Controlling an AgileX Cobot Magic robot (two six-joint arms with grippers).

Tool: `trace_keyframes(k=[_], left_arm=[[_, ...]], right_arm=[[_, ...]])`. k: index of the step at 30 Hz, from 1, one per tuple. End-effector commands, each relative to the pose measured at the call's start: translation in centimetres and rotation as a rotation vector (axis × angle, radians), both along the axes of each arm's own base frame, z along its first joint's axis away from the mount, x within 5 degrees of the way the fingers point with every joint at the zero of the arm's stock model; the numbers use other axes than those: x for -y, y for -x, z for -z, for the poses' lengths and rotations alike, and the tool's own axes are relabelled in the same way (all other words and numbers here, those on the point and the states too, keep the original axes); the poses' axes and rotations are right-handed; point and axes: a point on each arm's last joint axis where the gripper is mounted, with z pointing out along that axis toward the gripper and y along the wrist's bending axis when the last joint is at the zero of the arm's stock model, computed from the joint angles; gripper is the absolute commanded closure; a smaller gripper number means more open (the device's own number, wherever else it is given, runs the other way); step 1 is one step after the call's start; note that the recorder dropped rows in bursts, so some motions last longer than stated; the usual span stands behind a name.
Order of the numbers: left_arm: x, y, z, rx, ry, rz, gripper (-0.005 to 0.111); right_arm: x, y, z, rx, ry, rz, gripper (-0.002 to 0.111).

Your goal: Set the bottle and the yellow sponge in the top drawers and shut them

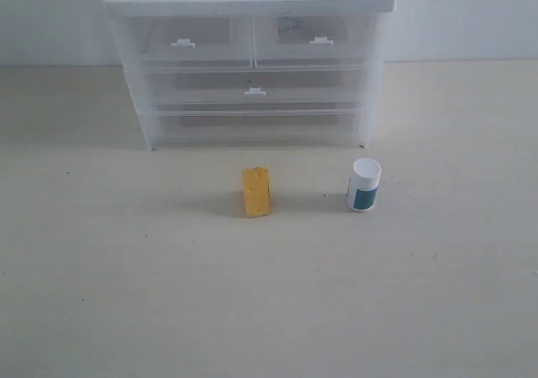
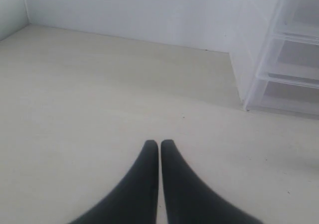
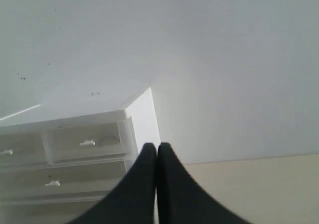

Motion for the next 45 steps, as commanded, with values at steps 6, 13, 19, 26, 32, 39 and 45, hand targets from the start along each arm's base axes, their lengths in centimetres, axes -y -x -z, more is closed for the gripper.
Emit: trace_keyframes(k=[6, 13, 19, 26, 32, 39, 45], left_arm=[[0.0, 0.0, 0.1, -0.002, 0.001, 0.006, 0.103], [0.0, 0.0, 0.1, -0.002, 0.001, 0.006, 0.103], [-0.1, 0.0, 0.0, -0.003, -0.05, 0.002, 0.103], [-0.5, 0.0, -0.1, -0.017, -0.187, -0.009, 0.103], [-0.5, 0.1, -0.1, -0.018, -0.199, -0.011, 0.103], [-0.5, 0.1, -0.1, -0.018, -0.199, -0.011, 0.103], [-0.5, 0.1, -0.1, -0.018, -0.199, -0.011, 0.103]], right_arm=[[0.0, 0.1, -0.1, 0.012, -0.004, -0.001, 0.108], [0.0, 0.1, -0.2, 0.021, -0.024, -0.003, 0.108], [0.7, 0.8, -2.4, 0.231, -0.318, -0.037, 0.108], [0.8, 1.5, -5.1, 0.236, -0.595, -0.146, 0.108], [0.8, 0.7, -9.8, 0.284, -0.652, -0.169, 0.108], [-0.9, -4.2, -15.1, 0.262, -0.401, -0.141, 0.108], [-4.5, -12.0, -14.1, -0.146, -0.098, -0.2, 0.108]])
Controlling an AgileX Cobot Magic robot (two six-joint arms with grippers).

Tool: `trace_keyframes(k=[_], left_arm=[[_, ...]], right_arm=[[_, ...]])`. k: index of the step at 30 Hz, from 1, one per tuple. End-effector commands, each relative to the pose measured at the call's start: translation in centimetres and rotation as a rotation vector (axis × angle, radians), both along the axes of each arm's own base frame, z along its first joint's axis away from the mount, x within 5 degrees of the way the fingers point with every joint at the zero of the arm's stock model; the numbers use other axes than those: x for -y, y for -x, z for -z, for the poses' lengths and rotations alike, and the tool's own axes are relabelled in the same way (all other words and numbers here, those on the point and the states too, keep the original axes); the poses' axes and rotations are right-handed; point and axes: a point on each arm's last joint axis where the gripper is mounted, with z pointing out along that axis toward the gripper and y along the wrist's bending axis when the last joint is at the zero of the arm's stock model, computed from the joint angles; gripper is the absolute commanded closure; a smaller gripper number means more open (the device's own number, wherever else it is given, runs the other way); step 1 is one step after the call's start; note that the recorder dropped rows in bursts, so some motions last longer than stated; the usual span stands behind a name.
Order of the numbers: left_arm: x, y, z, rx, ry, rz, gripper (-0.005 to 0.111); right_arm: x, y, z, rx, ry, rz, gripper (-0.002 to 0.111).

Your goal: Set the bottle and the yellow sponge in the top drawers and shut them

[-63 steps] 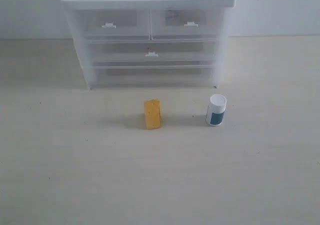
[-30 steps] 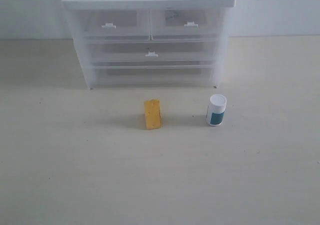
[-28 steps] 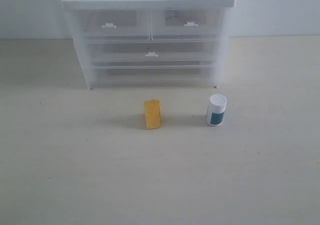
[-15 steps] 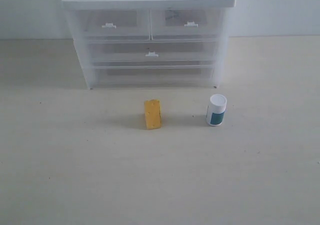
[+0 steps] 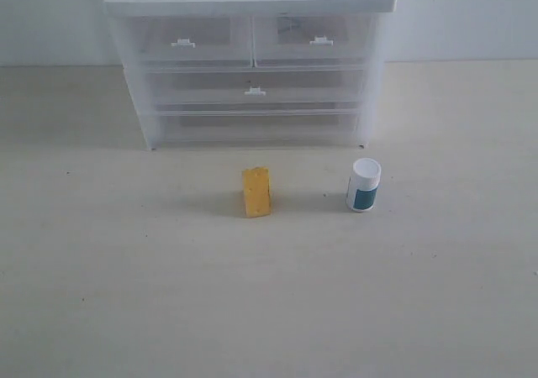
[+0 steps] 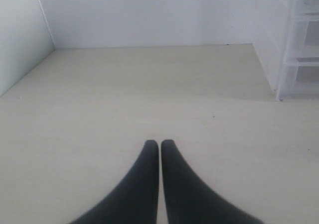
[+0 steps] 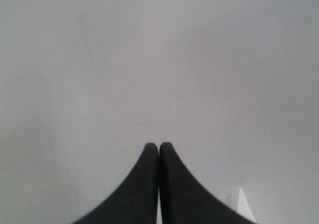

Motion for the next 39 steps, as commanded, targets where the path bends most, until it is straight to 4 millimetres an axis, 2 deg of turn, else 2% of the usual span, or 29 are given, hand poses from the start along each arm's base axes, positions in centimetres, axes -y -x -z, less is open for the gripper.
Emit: trace_keyframes(k=[1, 5, 8, 10, 13, 16, 18, 21, 27, 29, 34, 39], left_arm=[[0.0, 0.0, 0.0, 0.0, -0.008, 0.007, 0.103], [0.0, 0.0, 0.0, 0.0, -0.008, 0.007, 0.103], [0.0, 0.0, 0.0, 0.0, -0.008, 0.007, 0.103], [0.0, 0.0, 0.0, 0.0, -0.008, 0.007, 0.103], [0.0, 0.0, 0.0, 0.0, -0.008, 0.007, 0.103], [0.0, 0.0, 0.0, 0.0, -0.008, 0.007, 0.103], [0.0, 0.0, 0.0, 0.0, -0.008, 0.007, 0.103], [0.0, 0.0, 0.0, 0.0, -0.008, 0.007, 0.103], [0.0, 0.0, 0.0, 0.0, -0.008, 0.007, 0.103], [0.0, 0.0, 0.0, 0.0, -0.008, 0.007, 0.103], [0.0, 0.0, 0.0, 0.0, -0.008, 0.007, 0.103], [0.0, 0.0, 0.0, 0.0, -0.008, 0.007, 0.103]], right_arm=[[-3.0, -5.6, 2.8, -0.334, 0.229, -0.087, 0.108], [-7.2, -7.7, 6.5, -0.474, 0.378, -0.257, 0.108], [-10.2, -8.9, 9.7, -0.618, 0.352, -0.368, 0.108], [-11.5, -9.9, 11.8, -0.775, 0.135, -0.42, 0.108], [-12.9, -11.7, 13.9, -0.88, -0.212, -0.555, 0.108], [-13.5, -13.8, 15.6, -0.87, -0.521, -0.643, 0.108], [-13.5, -14.8, 17.3, -0.89, -0.648, -0.631, 0.108], [-13.1, -16.0, 19.1, -0.89, -0.761, -0.606, 0.108], [-11.1, -17.9, 21.2, -0.834, -0.998, -0.585, 0.107], [-11.0, -18.3, 21.5, -0.829, -1.023, -0.596, 0.1], [-11.6, -19.7, 21.2, -0.802, -1.008, -0.618, 0.073], [-12.2, -21.4, 21.0, -0.789, -1.002, -0.616, 0.072]])
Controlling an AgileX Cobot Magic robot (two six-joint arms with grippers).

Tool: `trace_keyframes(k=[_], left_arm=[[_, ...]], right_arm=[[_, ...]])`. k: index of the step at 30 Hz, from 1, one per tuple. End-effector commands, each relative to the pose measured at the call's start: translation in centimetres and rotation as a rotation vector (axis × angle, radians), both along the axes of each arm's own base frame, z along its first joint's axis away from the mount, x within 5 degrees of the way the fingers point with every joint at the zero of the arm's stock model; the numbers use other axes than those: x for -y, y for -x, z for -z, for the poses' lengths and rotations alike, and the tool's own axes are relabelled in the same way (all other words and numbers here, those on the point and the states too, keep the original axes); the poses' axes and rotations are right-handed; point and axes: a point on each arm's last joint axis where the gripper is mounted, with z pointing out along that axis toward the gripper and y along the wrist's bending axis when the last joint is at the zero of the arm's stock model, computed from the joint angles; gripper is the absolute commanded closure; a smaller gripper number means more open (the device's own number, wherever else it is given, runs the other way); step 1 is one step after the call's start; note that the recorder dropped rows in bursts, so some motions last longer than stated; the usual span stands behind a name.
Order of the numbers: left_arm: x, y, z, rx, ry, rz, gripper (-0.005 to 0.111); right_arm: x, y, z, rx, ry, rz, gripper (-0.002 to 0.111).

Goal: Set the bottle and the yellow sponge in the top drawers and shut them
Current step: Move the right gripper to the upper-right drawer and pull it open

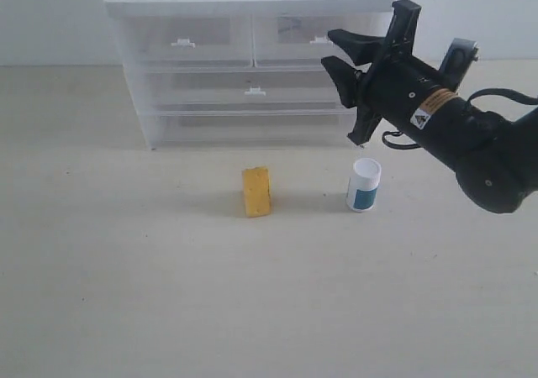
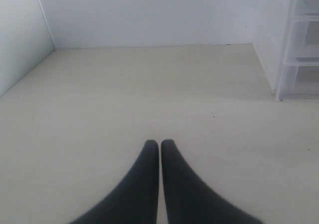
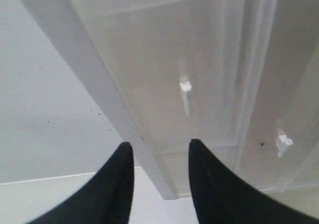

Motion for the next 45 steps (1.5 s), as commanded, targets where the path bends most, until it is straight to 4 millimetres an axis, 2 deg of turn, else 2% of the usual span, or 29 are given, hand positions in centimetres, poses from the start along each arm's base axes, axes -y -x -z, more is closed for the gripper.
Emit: trace_keyframes(k=[1, 12, 19, 25, 27, 31, 39, 45], left_arm=[[0.0, 0.0, 0.0, 0.0, -0.008, 0.007, 0.103], [0.0, 0.0, 0.0, 0.0, -0.008, 0.007, 0.103], [0.0, 0.0, 0.0, 0.0, -0.008, 0.007, 0.103], [0.0, 0.0, 0.0, 0.0, -0.008, 0.007, 0.103], [0.0, 0.0, 0.0, 0.0, -0.008, 0.007, 0.103], [0.0, 0.0, 0.0, 0.0, -0.008, 0.007, 0.103], [0.0, 0.0, 0.1, -0.004, -0.008, 0.005, 0.103], [0.0, 0.0, 0.1, -0.004, -0.008, 0.005, 0.103]], right_arm=[[-0.4, -1.4, 0.0, -0.007, 0.024, 0.008, 0.072], [-0.2, -2.1, 0.6, -0.054, 0.11, 0.055, 0.072], [-0.7, -3.4, -0.7, 0.014, 0.171, 0.059, 0.072], [-0.9, -4.0, -0.7, -0.022, 0.223, 0.061, 0.072], [-0.9, -4.0, -0.7, -0.02, 0.23, 0.061, 0.078], [-0.8, -4.0, -0.6, -0.023, 0.244, 0.062, 0.109], [-0.8, -3.5, -0.2, -0.016, 0.243, 0.046, 0.108], [0.1, -1.5, 1.0, 0.001, 0.172, 0.058, 0.108]])
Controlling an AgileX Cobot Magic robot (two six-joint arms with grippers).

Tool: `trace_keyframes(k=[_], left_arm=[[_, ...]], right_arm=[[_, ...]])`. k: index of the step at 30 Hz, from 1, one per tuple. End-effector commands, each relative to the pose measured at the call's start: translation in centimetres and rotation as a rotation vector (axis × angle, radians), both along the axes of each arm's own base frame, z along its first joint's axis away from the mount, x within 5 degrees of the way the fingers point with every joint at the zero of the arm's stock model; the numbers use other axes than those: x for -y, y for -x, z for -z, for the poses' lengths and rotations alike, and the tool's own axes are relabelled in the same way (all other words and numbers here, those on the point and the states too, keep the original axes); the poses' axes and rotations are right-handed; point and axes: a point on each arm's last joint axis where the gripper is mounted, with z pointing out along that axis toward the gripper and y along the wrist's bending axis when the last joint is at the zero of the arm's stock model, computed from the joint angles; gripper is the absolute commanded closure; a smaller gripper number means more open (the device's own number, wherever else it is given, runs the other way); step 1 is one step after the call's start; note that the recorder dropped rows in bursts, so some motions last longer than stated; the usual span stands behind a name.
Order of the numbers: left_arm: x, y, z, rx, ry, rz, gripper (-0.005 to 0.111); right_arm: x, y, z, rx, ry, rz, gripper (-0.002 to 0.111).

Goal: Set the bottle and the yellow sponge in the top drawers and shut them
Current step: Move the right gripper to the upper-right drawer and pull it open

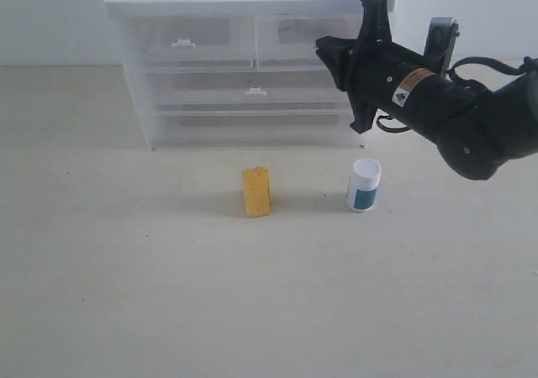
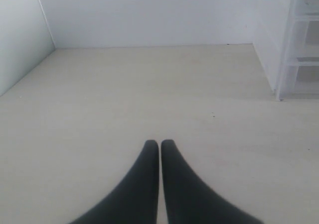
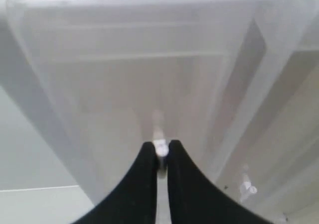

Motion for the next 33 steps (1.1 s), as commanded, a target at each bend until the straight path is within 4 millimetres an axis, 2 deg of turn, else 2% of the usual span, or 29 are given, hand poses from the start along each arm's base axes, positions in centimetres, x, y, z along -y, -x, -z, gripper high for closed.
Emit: trace_keyframes(k=[1, 4, 10, 12, 18, 20, 25, 30, 33], left_arm=[[0.0, 0.0, 0.1, -0.004, -0.008, 0.005, 0.103], [0.0, 0.0, 0.1, -0.004, -0.008, 0.005, 0.103], [0.0, 0.0, 0.1, -0.004, -0.008, 0.005, 0.103], [0.0, 0.0, 0.1, -0.004, -0.008, 0.005, 0.103], [0.0, 0.0, 0.1, -0.004, -0.008, 0.005, 0.103], [0.0, 0.0, 0.1, -0.004, -0.008, 0.005, 0.103], [0.0, 0.0, 0.1, -0.004, -0.008, 0.005, 0.103], [0.0, 0.0, 0.1, -0.004, -0.008, 0.005, 0.103], [0.0, 0.0, 0.1, -0.004, -0.008, 0.005, 0.103]], right_arm=[[0.9, 1.8, 0.8, 0.05, -0.056, 0.003, 0.108], [1.1, 2.7, 0.9, 0.085, -0.095, -0.012, 0.108], [1.6, 4.2, 2.2, 0.014, -0.084, -0.021, 0.108], [2.0, 5.3, 2.4, -0.008, -0.074, -0.02, 0.108], [2.7, 7.7, 0.2, 0.047, -0.048, -0.039, 0.108], [2.5, 8.5, -0.5, 0.073, -0.03, -0.089, 0.108], [2.2, 9.0, -0.6, 0.073, -0.023, -0.138, 0.108], [0.7, 9.9, -0.6, 0.072, -0.025, -0.2, 0.108], [0.4, 10.1, -0.6, 0.07, -0.028, -0.208, 0.108]])
